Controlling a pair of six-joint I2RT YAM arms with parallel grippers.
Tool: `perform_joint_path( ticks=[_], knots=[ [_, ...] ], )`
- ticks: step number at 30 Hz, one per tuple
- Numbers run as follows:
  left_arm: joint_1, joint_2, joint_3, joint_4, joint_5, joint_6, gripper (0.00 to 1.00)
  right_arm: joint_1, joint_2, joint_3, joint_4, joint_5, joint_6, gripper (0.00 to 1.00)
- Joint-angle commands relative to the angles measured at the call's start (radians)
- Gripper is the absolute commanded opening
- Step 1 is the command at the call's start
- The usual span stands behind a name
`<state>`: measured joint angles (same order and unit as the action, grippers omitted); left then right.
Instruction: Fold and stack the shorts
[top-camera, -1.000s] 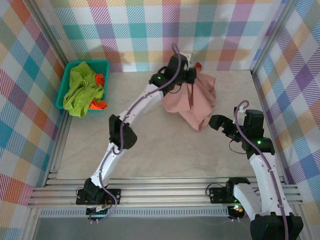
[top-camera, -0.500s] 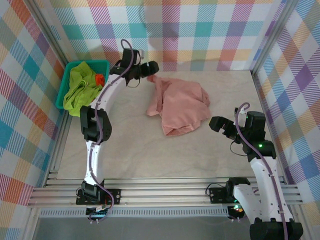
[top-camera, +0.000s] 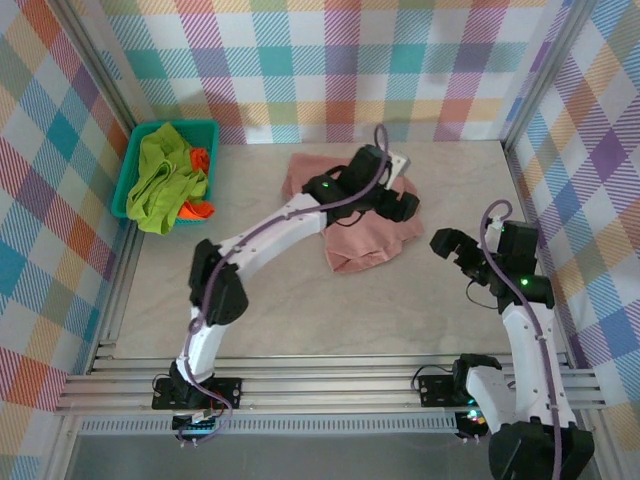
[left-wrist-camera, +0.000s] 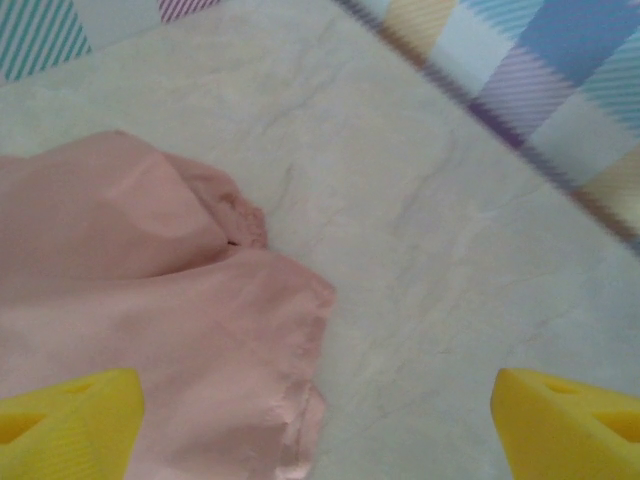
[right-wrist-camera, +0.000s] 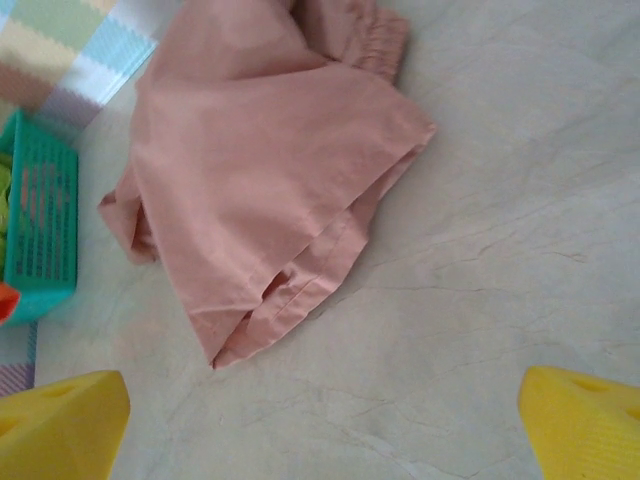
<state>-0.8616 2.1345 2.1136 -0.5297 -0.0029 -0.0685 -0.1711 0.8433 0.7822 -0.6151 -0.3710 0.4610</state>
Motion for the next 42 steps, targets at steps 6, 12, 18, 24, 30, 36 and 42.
perform_joint_path(
  ticks=[6, 12, 18, 24, 30, 36, 42],
  knots=[
    [-0.089, 0.375, 0.390, -0.165, -0.164, 0.106, 0.89, -0.281, 0.008, -0.088, 0.111, -0.224, 0.207, 0.99],
    [-0.112, 0.516, 0.485, -0.144, -0.257, 0.129, 0.85, -0.367, 0.025, -0.154, 0.199, -0.322, 0.283, 0.99],
    [-0.118, 0.597, 0.497, -0.090, -0.389, 0.134, 0.80, -0.368, 0.020, -0.169, 0.245, -0.360, 0.300, 0.99],
    [-0.117, 0.661, 0.521, -0.092, -0.428, 0.153, 0.73, -0.367, 0.013, -0.174, 0.253, -0.372, 0.295, 1.00],
    [-0.117, 0.636, 0.527, -0.103, -0.427, 0.129, 0.38, -0.367, 0.008, -0.182, 0.252, -0.375, 0.292, 0.99],
    [-0.114, 0.533, 0.527, -0.101, -0.395, 0.084, 0.04, -0.367, -0.001, -0.185, 0.246, -0.371, 0.284, 0.99],
    [-0.108, 0.399, 0.527, -0.117, -0.362, 0.059, 0.00, -0.367, -0.006, -0.185, 0.247, -0.375, 0.287, 1.00]
  ],
)
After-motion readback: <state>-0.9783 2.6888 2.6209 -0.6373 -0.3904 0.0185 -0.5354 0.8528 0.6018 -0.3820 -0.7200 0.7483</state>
